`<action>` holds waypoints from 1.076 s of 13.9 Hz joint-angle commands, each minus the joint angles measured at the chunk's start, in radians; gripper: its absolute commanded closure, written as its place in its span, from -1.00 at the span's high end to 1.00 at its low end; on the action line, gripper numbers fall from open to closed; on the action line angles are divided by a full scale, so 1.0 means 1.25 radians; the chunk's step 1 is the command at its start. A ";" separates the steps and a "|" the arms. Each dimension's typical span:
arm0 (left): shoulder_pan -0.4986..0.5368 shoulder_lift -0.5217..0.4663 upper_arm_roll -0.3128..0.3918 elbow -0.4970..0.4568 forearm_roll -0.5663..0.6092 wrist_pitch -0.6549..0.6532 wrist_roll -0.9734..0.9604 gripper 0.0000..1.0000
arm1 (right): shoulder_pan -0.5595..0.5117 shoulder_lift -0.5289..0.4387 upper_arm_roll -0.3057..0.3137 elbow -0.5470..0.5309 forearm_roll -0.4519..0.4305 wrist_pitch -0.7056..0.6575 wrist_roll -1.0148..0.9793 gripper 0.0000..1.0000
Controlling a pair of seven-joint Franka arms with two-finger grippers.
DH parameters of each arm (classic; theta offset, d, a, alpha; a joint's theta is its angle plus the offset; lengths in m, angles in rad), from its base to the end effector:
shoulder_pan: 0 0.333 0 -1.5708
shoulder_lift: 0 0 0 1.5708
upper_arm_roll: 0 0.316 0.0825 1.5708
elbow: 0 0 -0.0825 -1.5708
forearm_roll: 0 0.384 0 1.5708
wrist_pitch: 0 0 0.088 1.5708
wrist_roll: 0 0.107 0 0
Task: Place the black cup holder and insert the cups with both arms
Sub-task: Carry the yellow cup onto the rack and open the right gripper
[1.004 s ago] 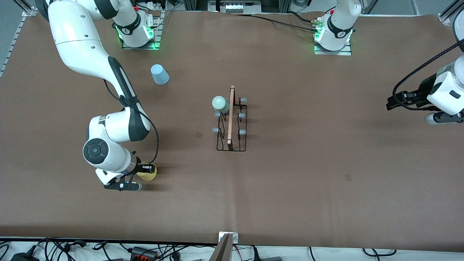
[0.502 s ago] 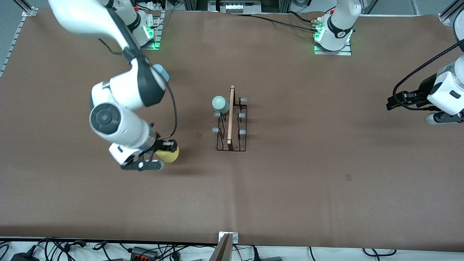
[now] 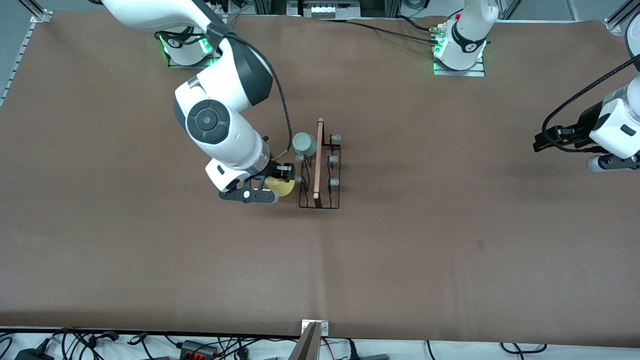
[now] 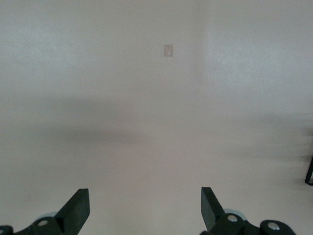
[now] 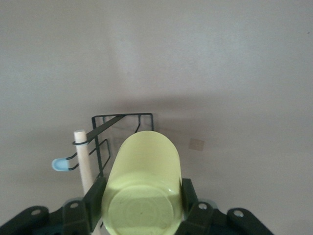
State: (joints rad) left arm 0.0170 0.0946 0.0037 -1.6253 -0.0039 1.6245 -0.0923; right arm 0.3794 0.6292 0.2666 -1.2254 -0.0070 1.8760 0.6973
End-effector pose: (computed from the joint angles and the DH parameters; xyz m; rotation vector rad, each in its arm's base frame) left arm 0.5813 0.0116 0.5494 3.1329 0.1778 -0.1499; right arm 0.6144 0.4006 0.4179 -2.9944 0.1523 0.0887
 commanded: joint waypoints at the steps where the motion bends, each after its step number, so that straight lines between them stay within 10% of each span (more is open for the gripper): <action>1: 0.005 -0.014 -0.003 -0.007 -0.003 0.002 0.008 1.00 | 0.006 0.040 0.005 0.034 -0.010 0.024 0.016 -0.80; 15: 0.004 -0.014 -0.003 -0.007 -0.003 0.002 0.008 1.00 | 0.047 0.114 0.004 0.034 -0.056 0.075 0.013 -0.80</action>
State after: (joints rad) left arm 0.0171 0.0946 0.0037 -1.6253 -0.0039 1.6245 -0.0923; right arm 0.4293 0.7458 0.2654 -1.2155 -0.0572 1.9635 0.7004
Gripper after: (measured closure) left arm 0.000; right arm 0.335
